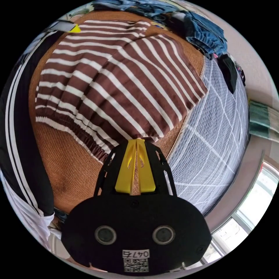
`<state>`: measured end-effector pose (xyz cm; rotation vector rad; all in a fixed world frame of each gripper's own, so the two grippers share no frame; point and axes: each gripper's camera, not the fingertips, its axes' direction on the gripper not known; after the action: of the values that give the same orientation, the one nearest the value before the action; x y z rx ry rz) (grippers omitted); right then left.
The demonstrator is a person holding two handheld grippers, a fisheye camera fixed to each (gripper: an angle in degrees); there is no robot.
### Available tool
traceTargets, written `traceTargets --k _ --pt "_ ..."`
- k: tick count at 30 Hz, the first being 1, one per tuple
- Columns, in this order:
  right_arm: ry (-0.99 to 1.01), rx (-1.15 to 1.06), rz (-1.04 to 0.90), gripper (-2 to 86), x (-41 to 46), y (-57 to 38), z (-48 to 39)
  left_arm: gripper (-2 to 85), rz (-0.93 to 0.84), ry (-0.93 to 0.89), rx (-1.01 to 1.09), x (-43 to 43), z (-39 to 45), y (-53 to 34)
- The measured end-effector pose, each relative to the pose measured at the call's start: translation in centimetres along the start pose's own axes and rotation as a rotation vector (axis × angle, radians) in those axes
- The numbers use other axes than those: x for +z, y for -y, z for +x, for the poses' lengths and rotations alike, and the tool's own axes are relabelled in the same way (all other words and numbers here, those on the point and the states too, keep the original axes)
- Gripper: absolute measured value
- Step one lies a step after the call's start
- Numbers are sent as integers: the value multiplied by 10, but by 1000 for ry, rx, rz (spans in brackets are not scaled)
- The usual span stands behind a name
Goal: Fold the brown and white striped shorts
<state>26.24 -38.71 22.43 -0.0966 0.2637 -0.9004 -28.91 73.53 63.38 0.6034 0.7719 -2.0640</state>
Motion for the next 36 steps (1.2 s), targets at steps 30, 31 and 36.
traceTargets --k 30,31,36 --pt "303 109 660 2 -7 -106 9 143 213 6 -340 -95 -191 -194" --pt "350 -6 677 6 -11 -111 -24 149 203 -13 -351 -93 -196 -198" --pt "329 -265 672 20 -9 -126 -122 147 132 -30 -375 -75 -209 -212"
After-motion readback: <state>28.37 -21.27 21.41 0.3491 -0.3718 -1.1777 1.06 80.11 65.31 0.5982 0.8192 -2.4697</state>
